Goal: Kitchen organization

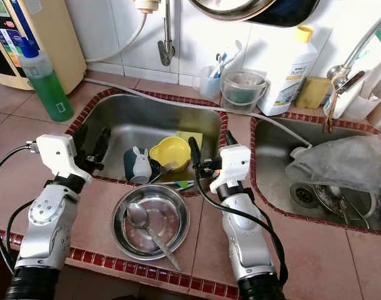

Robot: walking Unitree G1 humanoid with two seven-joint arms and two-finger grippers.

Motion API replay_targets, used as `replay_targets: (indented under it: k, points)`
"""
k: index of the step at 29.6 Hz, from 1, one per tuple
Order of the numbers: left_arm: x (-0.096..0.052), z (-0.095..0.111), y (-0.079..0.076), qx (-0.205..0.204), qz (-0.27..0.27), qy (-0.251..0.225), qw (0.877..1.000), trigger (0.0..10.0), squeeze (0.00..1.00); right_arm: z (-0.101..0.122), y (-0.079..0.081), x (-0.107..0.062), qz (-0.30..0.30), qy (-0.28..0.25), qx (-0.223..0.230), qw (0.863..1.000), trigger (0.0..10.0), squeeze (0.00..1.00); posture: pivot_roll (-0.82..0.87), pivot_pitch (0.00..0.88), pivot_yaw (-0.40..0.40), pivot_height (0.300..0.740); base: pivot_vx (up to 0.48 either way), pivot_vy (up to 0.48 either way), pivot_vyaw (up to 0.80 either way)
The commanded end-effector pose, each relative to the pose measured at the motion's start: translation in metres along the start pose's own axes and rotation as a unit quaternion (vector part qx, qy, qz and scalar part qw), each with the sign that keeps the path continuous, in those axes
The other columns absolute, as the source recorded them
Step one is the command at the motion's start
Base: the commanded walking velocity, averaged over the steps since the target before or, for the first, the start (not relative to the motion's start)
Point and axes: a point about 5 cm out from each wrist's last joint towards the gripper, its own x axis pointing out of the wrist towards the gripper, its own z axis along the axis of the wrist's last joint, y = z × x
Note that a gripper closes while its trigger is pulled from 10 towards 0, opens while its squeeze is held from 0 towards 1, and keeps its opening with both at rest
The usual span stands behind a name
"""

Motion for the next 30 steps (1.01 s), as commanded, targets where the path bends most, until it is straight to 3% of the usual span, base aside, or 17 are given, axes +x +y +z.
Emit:
replay_targets:
  k: [1, 13, 30]
  points:
    - [-0.0009, 0.002, -0.001, 0.002, -0.003, 0.0, 1.0, 10.0, 0.0, -0.0019, -0.0045, -0.0021, -0.005, 0.001, -0.004, 1.0, 10.0, 0.0, 0.05, 0.032, -0.005, 0.74, -0.247, 0.0, 0.0]
    - [-0.0012, 0.0025, -0.0026, 0.002, -0.007, 0.004, 1.0, 10.0, 0.0, -0.0033, -0.0022, -0.0022, -0.001, 0.001, -0.002, 1.0, 10.0, 0.0, 0.05, 0.021, -0.007, 0.74, -0.243, 0.0, 0.0]
    - [-0.0005, 0.0039, -0.0044, 0.002, -0.016, 0.004, 1.0, 10.0, 0.0, -0.0041, -0.0022, -0.0033, 0.0, 0.0, -0.002, 1.0, 10.0, 0.0, 0.05, 0.025, -0.003, 0.74, 0.0, 0.0, 0.0]
